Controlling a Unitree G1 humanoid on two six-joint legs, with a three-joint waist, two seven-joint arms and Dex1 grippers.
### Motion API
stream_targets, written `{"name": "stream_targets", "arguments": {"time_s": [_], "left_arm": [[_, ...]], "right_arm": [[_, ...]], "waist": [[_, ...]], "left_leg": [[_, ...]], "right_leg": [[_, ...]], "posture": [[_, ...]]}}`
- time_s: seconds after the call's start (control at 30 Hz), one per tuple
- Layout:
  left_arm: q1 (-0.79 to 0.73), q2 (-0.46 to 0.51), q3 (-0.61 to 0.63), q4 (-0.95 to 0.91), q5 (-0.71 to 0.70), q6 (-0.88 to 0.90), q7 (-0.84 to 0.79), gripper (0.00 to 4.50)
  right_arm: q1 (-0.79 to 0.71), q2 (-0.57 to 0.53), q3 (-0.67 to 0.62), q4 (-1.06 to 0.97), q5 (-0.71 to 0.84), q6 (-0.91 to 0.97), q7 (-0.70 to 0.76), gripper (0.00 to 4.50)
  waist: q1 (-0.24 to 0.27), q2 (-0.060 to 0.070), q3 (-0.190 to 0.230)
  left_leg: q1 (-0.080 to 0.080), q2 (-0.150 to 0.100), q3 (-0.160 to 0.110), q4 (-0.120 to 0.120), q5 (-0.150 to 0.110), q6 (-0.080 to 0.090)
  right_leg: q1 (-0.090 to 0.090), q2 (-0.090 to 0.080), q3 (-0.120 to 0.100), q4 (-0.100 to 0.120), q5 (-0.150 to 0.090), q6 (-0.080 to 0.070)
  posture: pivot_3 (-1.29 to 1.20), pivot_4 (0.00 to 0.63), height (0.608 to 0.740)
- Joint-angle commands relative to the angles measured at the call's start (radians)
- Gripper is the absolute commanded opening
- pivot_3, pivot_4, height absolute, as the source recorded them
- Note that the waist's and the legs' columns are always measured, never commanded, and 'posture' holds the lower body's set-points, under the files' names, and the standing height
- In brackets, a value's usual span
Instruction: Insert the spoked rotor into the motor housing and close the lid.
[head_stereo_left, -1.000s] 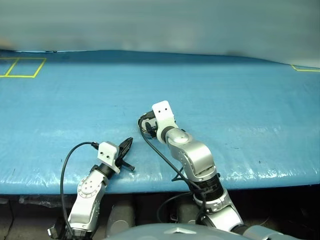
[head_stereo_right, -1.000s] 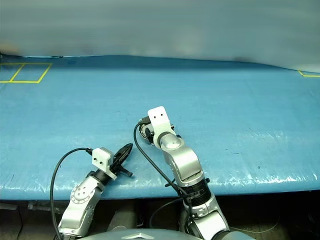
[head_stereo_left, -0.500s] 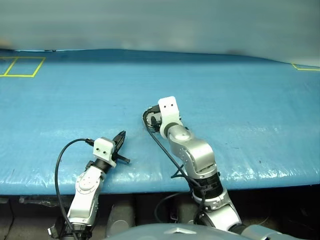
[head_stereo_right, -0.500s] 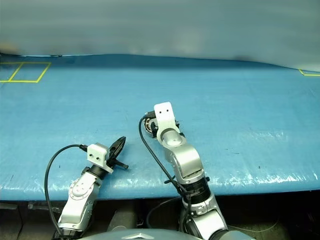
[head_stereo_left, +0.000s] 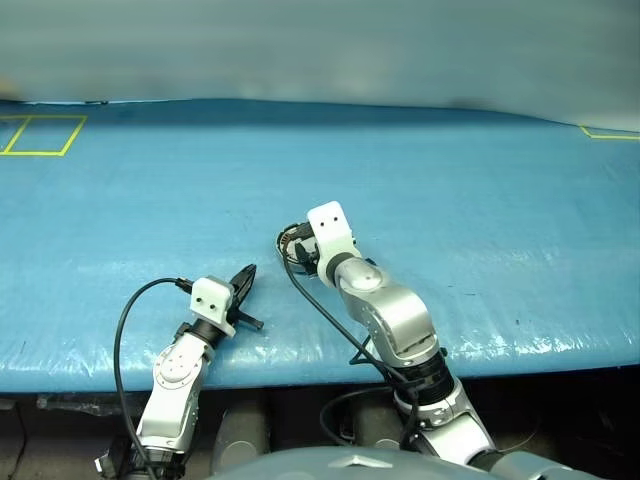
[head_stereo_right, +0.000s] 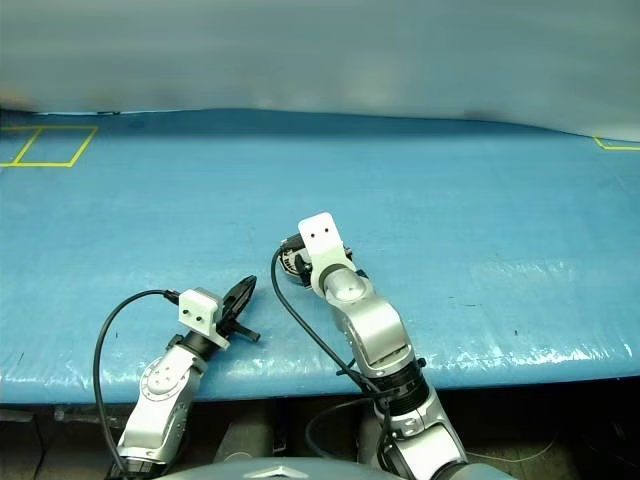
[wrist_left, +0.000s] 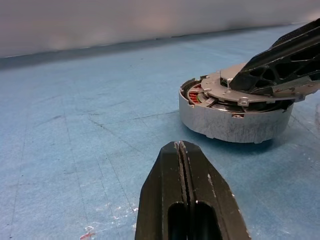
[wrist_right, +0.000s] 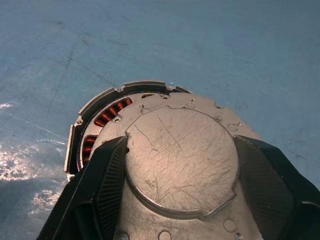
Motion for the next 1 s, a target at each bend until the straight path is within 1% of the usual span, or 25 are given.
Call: {"name": "stream_targets", "arguments": {"time_s": [0.03,0.27,0.43,0.57,0.63,0.8,0.93,1.0], "left_arm": [[0.0,-0.004,-0.006,-0.004,-0.014,-0.003,-0.011,0.0],[0.003,-0.002,-0.009,-0.008,-0.016,0.004,-0.02,0.0],[0.005,-0.003,-0.012,-0.008,-0.015,0.005,-0.023,0.0],[0.007,-0.006,-0.016,-0.01,-0.013,0.007,-0.022,0.0],[0.01,-0.006,-0.016,-0.013,-0.014,0.008,-0.023,0.0],[0.012,-0.005,-0.014,-0.017,-0.013,0.013,-0.023,0.0],[0.012,-0.004,-0.014,-0.018,-0.013,0.015,-0.025,0.0],[0.01,-0.004,-0.016,-0.017,-0.013,0.017,-0.027,0.0]], "right_arm": [[-0.005,-0.023,0.019,0.016,-0.007,-0.058,0.049,3.01],[-0.011,-0.084,0.056,0.065,0.01,-0.213,0.191,3.01],[0.003,-0.086,0.046,0.095,0.076,-0.299,0.33,3.01],[0.01,-0.133,0.089,0.109,0.102,-0.391,0.475,3.01],[0.008,-0.155,0.106,0.115,0.1,-0.42,0.519,3.01],[0.0,-0.161,0.091,0.135,0.082,-0.431,0.527,3.01],[-0.021,-0.19,0.123,0.143,0.016,-0.46,0.521,3.01],[-0.034,-0.196,0.123,0.138,0.011,-0.46,0.532,3.01]], "waist": [[-0.001,0.0,0.0],[-0.004,0.0,0.0],[-0.005,0.0,0.0],[-0.003,0.0,0.0],[-0.002,0.0,0.0],[0.001,0.0,0.0],[0.001,0.0,0.0],[0.002,0.0,0.0]], "left_leg": [[0.0,0.0,0.0,0.0,0.0,0.0],[0.0,0.0,0.0,-0.001,0.0,0.0],[0.0,0.0,0.0,-0.001,0.0,0.0],[0.0,0.0,-0.001,-0.001,0.0,0.0],[0.0,0.0,0.0,-0.001,0.0,0.0],[0.0,0.0,-0.001,0.0,0.001,-0.001],[0.0,0.0,0.0,0.0,0.001,-0.001],[0.0,0.0,0.0,0.0,0.001,-0.001]], "right_leg": [[0.0,0.0,0.0,0.0,0.0,0.0],[0.0,0.001,0.0,0.0,0.0,0.0],[0.0,0.002,0.0,0.001,0.0,0.0],[0.001,0.002,0.0,0.0,0.0,0.0],[0.001,0.001,0.0,0.0,0.0,0.001],[0.001,0.001,0.0,0.001,0.0,0.0],[0.001,0.001,0.0,0.001,0.001,0.0],[0.001,0.001,0.0,0.001,0.001,0.0]], "posture": [[0.0,0.15,0.74],[0.0,0.15,0.74],[0.0,0.15,0.74],[0.0,0.15,0.74],[0.0,0.15,0.74],[0.0,0.15,0.74],[0.0,0.15,0.74],[0.0,0.15,0.74]]}}
